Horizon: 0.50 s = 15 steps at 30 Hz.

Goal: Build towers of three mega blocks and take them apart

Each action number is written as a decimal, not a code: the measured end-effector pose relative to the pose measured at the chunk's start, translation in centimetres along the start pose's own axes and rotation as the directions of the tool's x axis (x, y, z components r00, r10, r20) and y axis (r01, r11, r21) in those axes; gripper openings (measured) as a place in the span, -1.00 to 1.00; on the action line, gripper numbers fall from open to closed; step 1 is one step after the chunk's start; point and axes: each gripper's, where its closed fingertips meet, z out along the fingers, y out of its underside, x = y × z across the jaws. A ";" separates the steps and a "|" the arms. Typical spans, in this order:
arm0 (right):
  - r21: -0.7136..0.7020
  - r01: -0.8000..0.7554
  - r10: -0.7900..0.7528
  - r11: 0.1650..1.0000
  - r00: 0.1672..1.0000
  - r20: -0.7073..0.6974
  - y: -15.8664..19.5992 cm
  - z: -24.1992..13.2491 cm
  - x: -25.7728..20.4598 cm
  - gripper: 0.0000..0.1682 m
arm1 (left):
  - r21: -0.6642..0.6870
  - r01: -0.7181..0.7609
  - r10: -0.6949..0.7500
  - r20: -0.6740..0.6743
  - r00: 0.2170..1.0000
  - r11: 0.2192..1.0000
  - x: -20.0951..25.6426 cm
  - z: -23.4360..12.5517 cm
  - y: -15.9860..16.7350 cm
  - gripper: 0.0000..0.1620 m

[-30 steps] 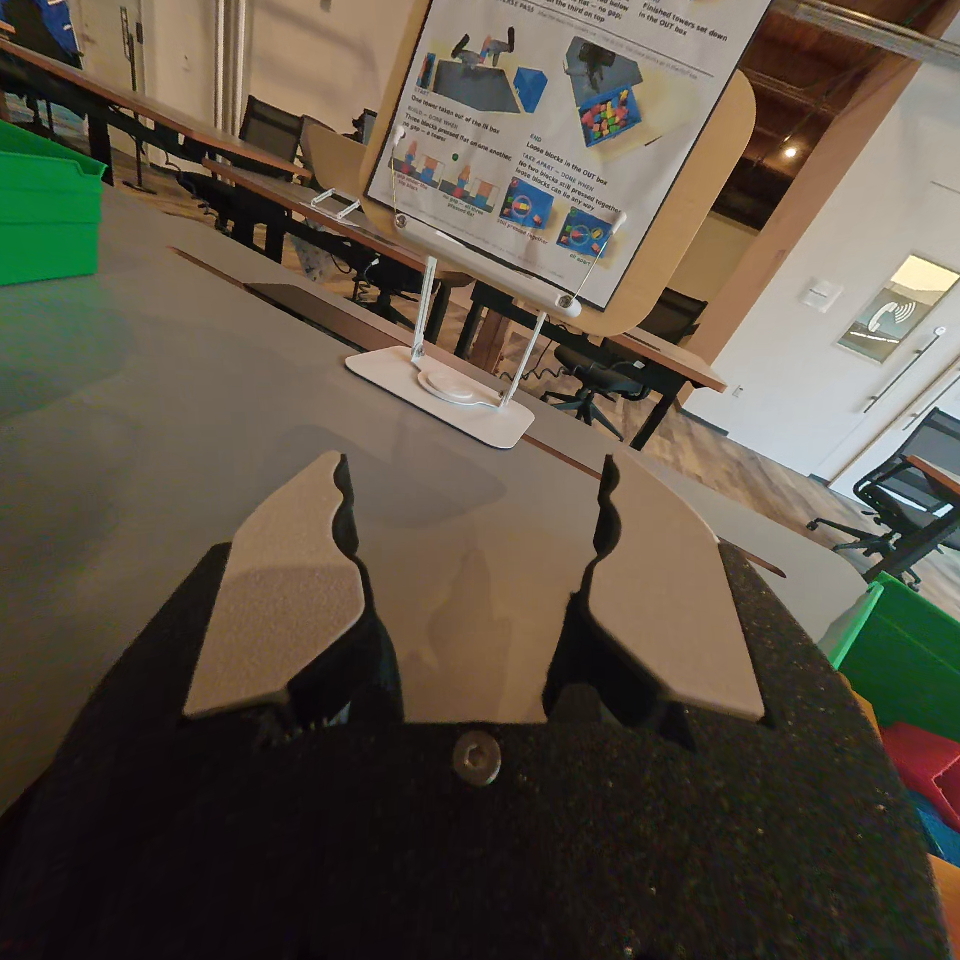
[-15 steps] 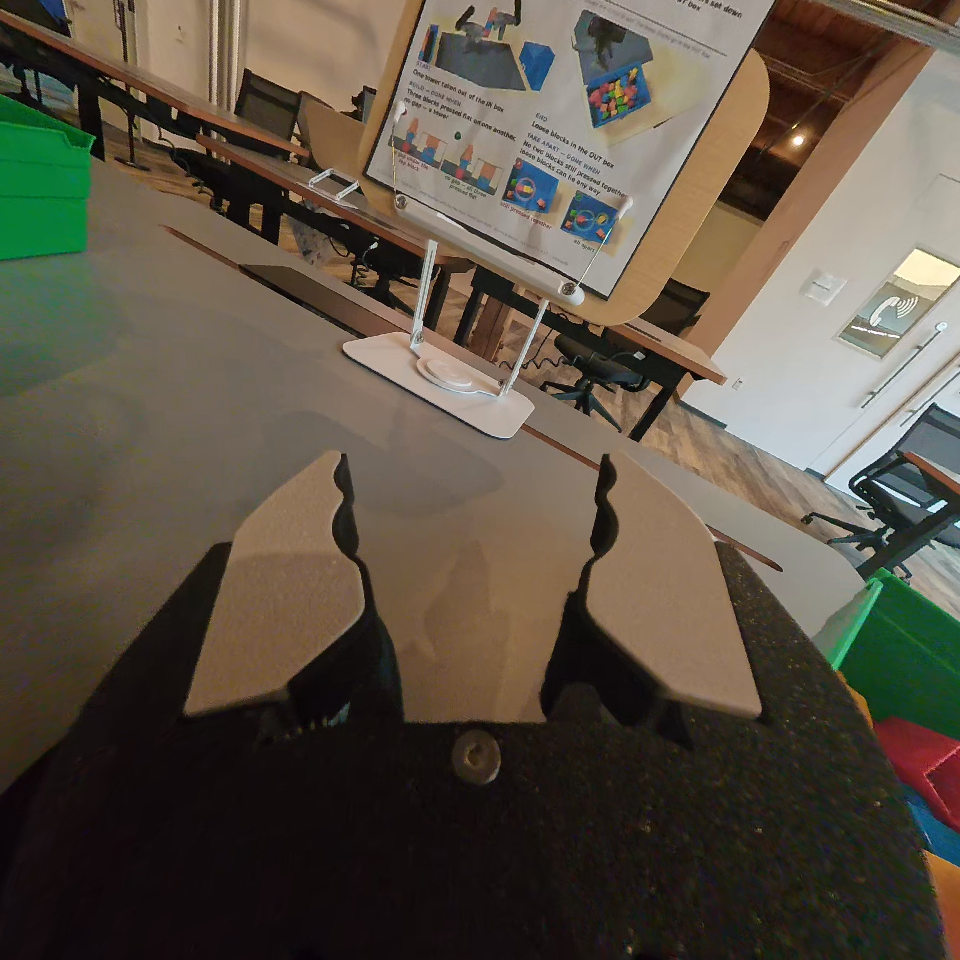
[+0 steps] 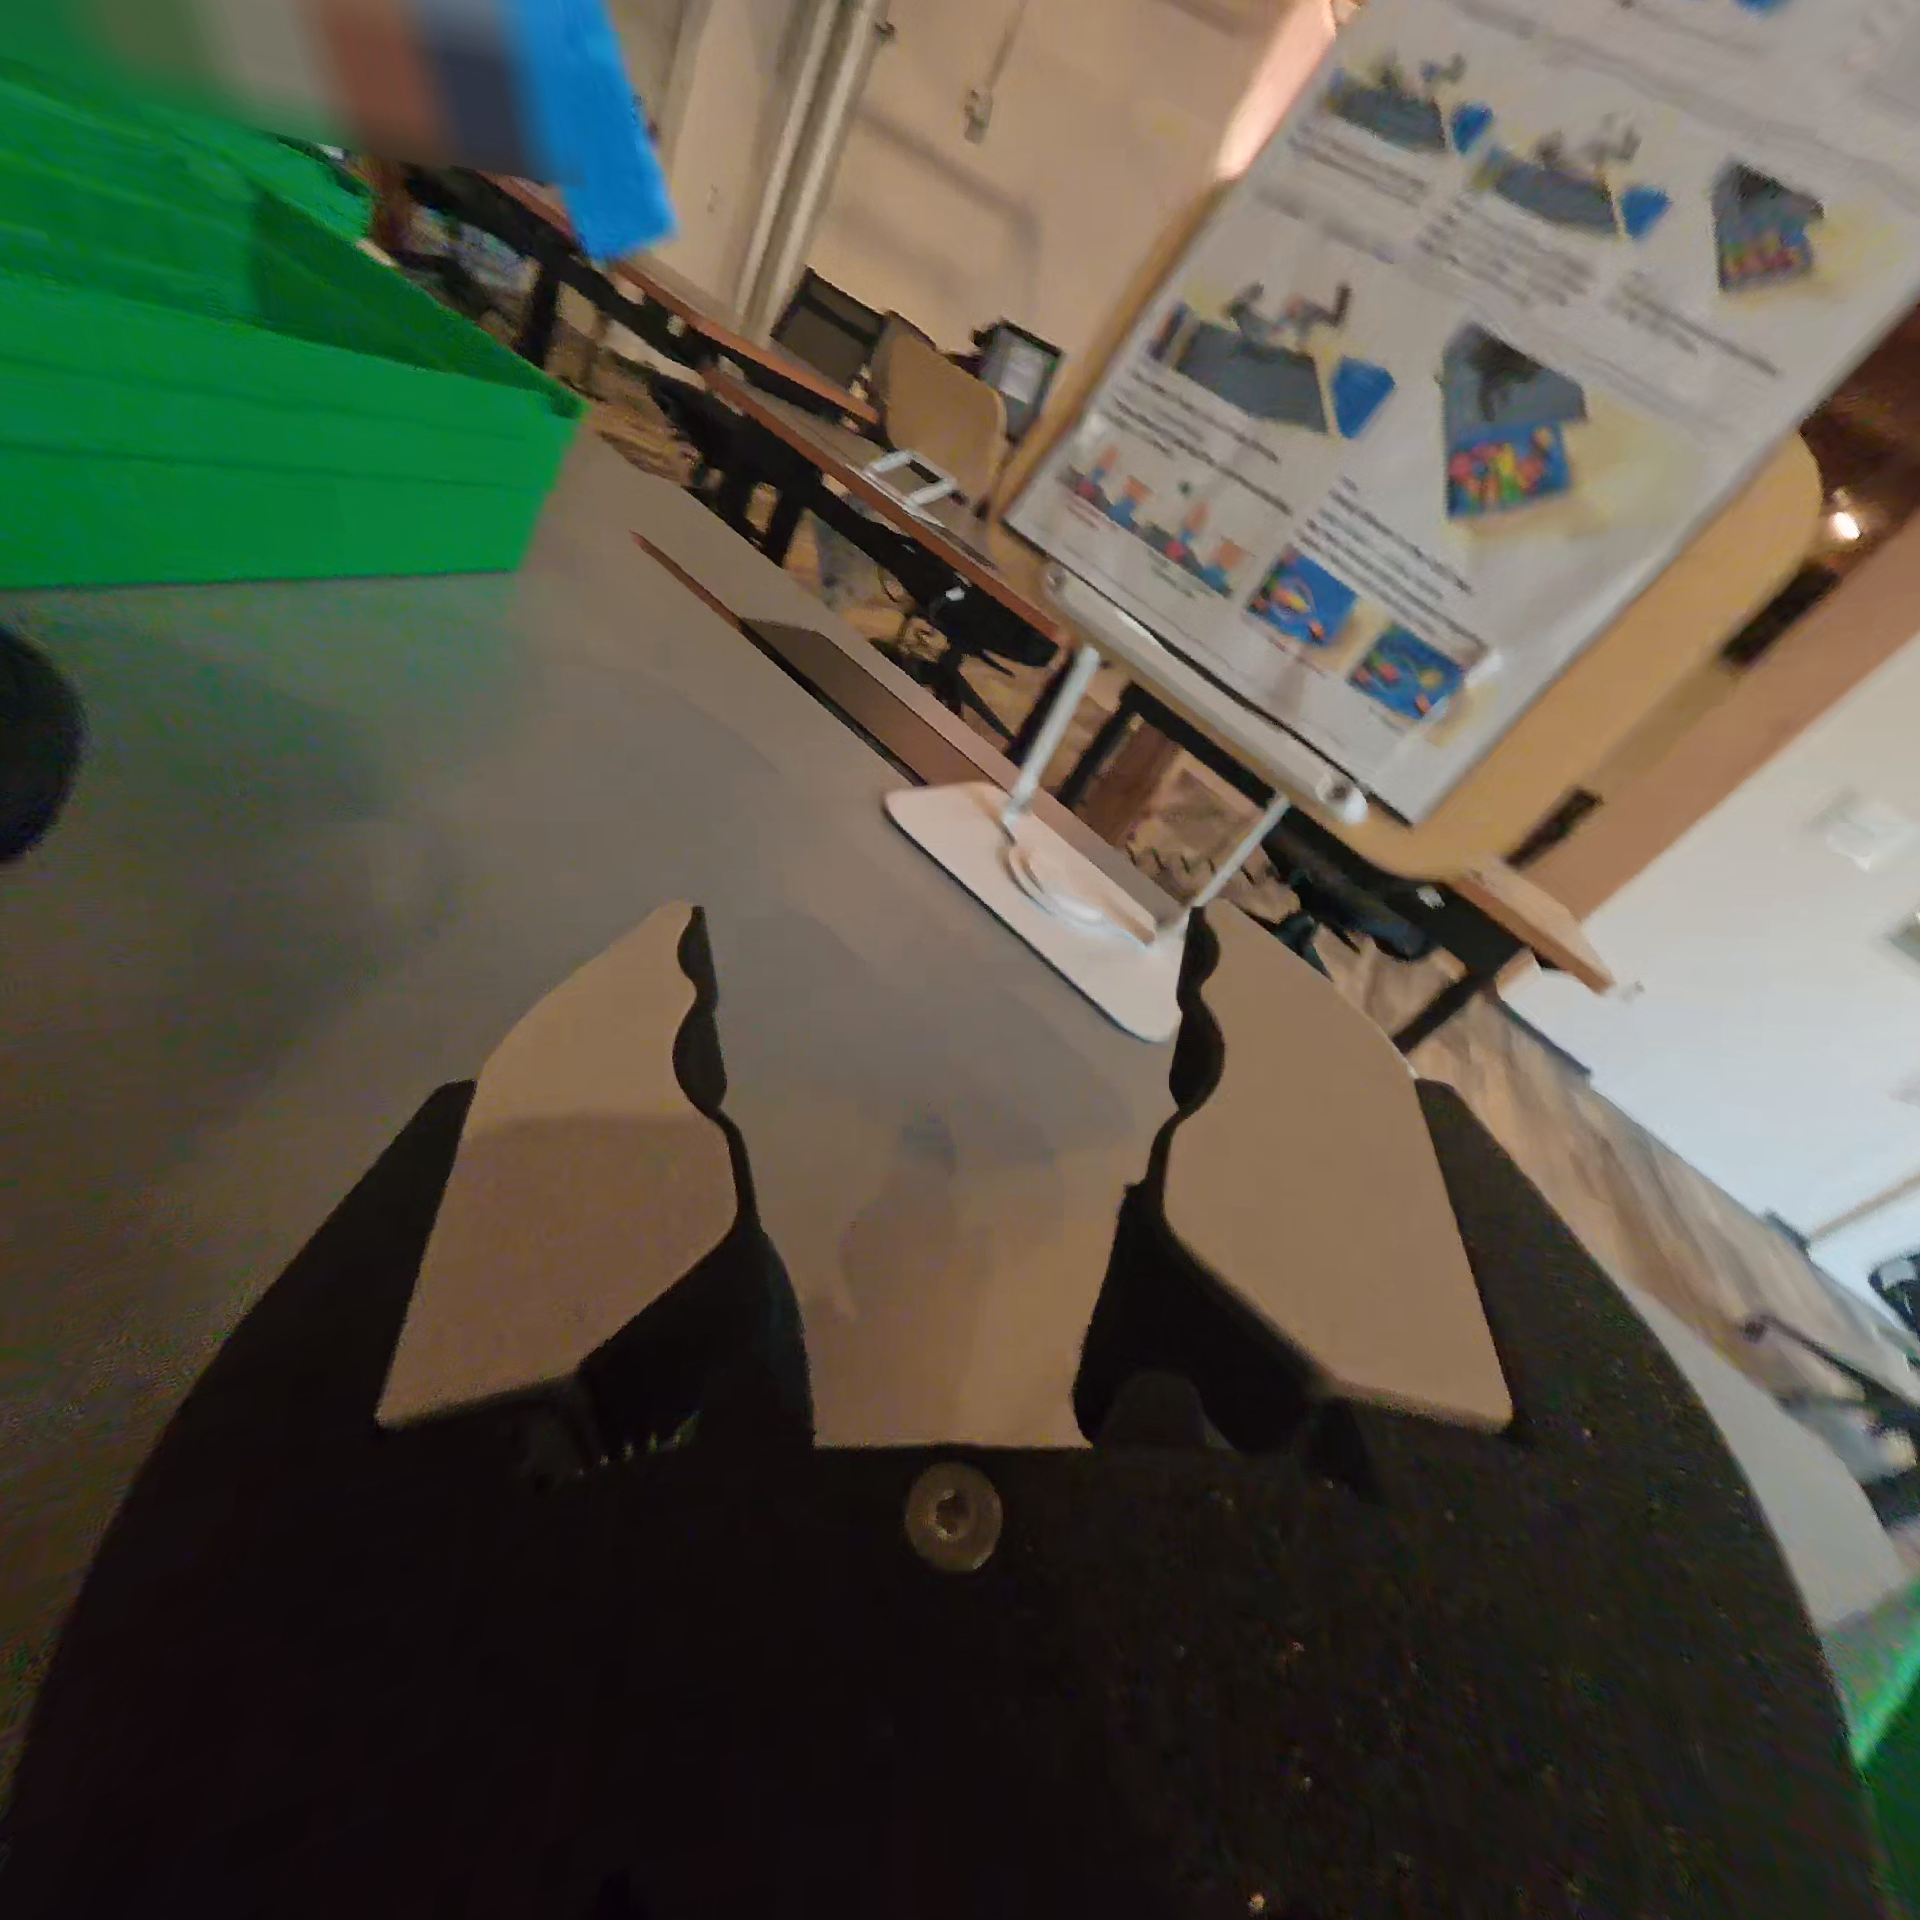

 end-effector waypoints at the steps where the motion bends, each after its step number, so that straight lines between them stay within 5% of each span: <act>1: 0.017 0.030 -0.030 0.999 0.999 0.032 -1.0 0.2 -0.7 0.01 | 0.016 0.001 -0.001 -0.053 0.999 1.000 2.0 0.5 -0.3 -0.52; 6: 0.038 0.235 -0.239 0.971 0.960 0.149 -5.3 1.9 -4.0 0.02 | 0.061 0.055 -0.034 -0.307 0.951 0.997 11.9 2.4 -1.2 -0.52; 12: 0.053 0.415 -0.416 0.908 0.909 0.008 -7.7 4.2 -3.2 -0.03 | 0.064 0.198 -0.134 -0.537 0.833 0.978 19.8 3.1 -1.8 -0.52; 15: 0.049 0.445 -0.446 0.894 0.895 0.003 -7.3 4.3 -3.2 -0.30 | 0.036 0.275 -0.197 -0.608 0.769 0.961 21.5 3.1 -1.7 -0.52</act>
